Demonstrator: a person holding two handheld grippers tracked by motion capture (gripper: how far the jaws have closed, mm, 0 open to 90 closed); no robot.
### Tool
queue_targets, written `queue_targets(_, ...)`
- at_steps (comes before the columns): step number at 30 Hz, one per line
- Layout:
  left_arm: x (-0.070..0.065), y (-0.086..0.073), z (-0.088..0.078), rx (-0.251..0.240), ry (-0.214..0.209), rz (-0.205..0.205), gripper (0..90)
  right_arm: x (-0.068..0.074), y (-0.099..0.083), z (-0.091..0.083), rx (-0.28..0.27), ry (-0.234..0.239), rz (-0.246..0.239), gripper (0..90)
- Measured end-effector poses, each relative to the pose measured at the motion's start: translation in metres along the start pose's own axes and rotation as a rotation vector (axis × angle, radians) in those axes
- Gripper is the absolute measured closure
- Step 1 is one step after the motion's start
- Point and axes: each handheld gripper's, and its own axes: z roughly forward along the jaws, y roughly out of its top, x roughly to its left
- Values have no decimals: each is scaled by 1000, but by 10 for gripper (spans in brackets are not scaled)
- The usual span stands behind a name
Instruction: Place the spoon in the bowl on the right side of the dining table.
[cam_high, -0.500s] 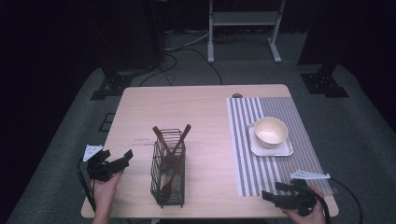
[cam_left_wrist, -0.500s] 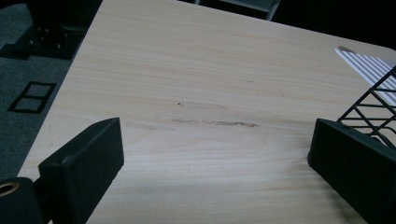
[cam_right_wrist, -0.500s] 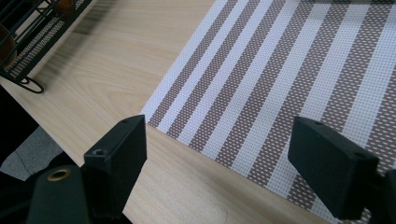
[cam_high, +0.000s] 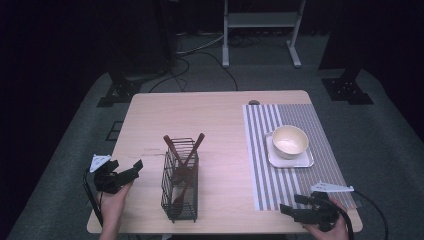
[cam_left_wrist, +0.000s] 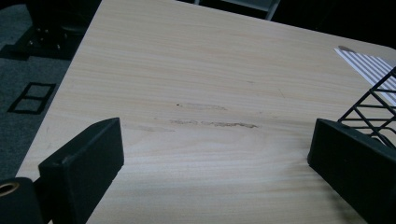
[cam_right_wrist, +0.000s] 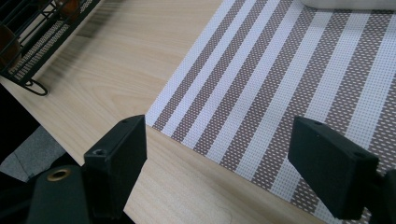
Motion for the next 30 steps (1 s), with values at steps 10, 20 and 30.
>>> queue_targets(10,-2,-1,-1,1,-2,1,26,4,3,3,0,-1,-12,183)
queue_targets(20,0,-1,-1,1,2,-1,26,7,11,4,4,10,-23,183)
queue_targets(30,-1,-1,-1,3,0,0,26,13,23,8,30,16,-35,183)
